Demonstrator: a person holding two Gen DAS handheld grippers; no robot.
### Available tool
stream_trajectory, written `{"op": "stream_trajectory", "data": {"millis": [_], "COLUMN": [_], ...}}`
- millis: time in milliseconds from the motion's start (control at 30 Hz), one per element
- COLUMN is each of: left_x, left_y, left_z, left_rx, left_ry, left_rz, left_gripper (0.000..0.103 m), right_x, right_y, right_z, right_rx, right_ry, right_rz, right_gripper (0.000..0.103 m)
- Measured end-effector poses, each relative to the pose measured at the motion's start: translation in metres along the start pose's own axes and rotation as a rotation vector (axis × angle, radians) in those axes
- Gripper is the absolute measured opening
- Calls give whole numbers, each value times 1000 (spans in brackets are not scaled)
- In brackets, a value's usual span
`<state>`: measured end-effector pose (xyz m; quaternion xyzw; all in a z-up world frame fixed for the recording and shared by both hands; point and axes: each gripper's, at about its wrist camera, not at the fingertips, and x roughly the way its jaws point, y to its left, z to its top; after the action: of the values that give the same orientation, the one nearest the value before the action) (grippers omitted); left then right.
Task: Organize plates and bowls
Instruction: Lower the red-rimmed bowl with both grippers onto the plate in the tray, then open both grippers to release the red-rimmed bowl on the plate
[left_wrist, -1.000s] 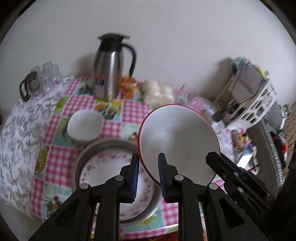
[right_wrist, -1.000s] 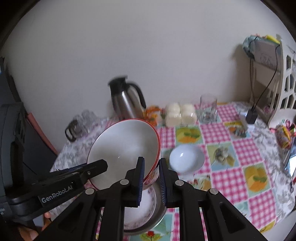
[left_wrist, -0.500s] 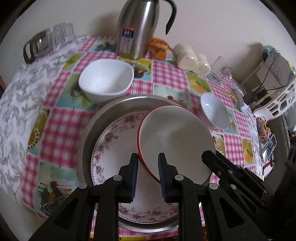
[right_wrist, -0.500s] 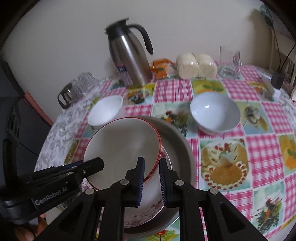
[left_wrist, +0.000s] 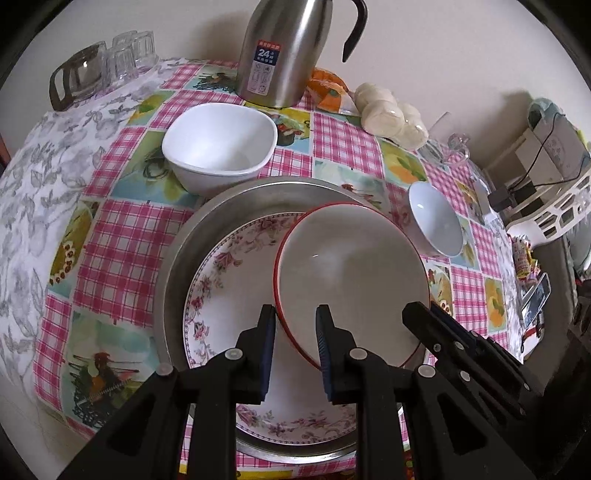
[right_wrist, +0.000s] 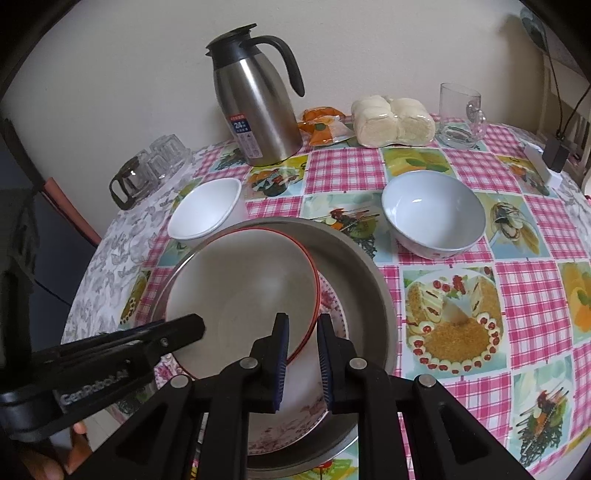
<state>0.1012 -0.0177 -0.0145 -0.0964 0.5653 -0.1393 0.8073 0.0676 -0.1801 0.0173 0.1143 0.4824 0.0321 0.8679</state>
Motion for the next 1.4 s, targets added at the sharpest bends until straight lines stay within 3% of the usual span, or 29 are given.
{"op": "stream_trajectory", "data": {"millis": [367,633,967,1267,1400], "left_x": [1,5,8,-4,-10], "left_y": [-6,8,11,12,11], "left_z": [-3,-1,0,1,1], "left_rx": [17,-70,-91,-77,-68], "left_ry": [18,48,53,-5,-38], "left_rz": [8,-51,-29,22,58], "left_gripper": [22,22,24,46,50], "right_x": [1,1,1,-7,-13], "right_y": [-5,-1,1,-3,-3], "right_z": [0,-2,-4,-3,-2], "right_rx": [7,-9,-17,-13,-15], "right_ry": [22,31,36,16,-9], "right_rz": [8,10,21,-10,-17], "right_gripper": [19,21,21,52,68]}}
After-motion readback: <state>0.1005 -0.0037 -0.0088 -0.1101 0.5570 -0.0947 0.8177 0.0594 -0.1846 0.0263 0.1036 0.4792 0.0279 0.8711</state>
